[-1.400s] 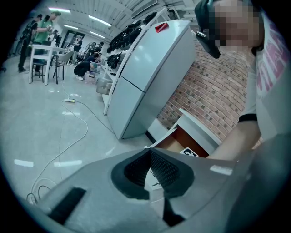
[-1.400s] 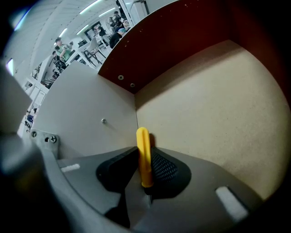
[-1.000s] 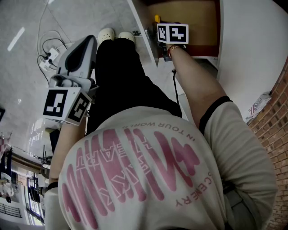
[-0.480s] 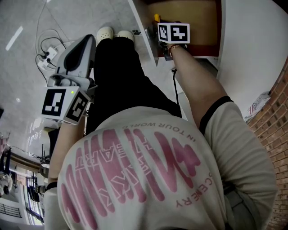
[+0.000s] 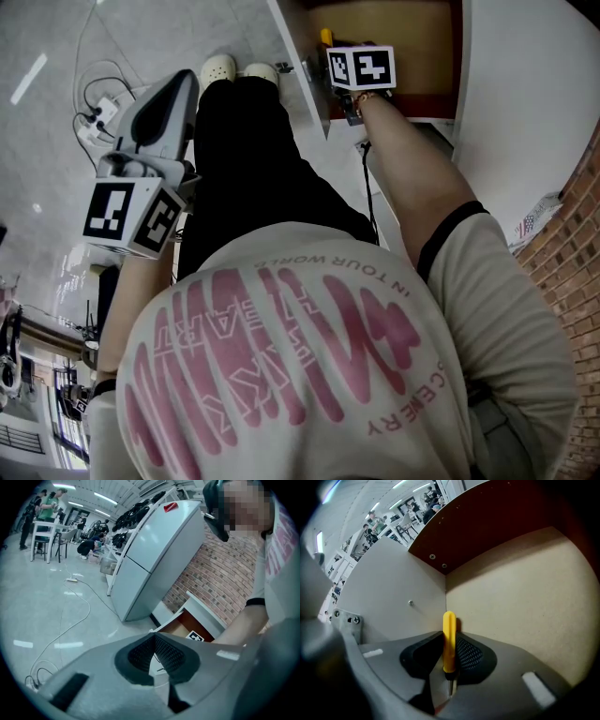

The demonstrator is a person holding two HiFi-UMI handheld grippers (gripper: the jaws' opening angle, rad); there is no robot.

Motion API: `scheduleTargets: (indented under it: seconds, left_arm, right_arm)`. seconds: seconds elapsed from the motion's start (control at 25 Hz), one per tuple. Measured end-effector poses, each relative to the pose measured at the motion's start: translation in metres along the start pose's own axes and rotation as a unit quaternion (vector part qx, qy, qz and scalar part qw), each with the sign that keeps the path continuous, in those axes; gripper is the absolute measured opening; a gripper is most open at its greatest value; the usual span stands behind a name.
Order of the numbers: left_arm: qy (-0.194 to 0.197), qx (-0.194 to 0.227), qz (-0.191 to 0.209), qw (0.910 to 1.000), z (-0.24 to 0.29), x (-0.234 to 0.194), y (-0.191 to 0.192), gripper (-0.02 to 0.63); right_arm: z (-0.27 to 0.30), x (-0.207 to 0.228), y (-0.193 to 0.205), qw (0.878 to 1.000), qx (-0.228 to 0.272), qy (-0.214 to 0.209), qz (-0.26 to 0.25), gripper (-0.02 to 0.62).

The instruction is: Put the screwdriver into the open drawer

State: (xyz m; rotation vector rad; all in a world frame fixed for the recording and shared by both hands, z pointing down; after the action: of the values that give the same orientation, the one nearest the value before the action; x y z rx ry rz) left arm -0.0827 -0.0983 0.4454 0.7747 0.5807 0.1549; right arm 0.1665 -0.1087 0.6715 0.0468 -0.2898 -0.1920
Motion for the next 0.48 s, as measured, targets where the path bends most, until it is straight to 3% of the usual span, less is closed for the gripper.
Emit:
scheduleTargets:
  seconds: [0.48]
  left_arm:
    - [-0.013,0.008,-0.001,0.9999,-0.0003,0.0087,0.0054,0.004]
  right_arm:
    - [0.005,0.0037,0.0029,1.0,0.001,-0.022,0.014,0.089]
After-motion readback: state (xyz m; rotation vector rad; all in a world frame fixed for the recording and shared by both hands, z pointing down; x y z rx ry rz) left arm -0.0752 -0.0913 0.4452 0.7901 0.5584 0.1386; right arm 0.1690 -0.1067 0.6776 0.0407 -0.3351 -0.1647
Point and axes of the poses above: the fingertips, and each gripper's own axes: z forward along the fingers, x to its right, y out of its underside, the point moved 3 cm from there along -z, backward along the fingers, and after that the axes turned 9 degrees about z, right-handed, at the moved point
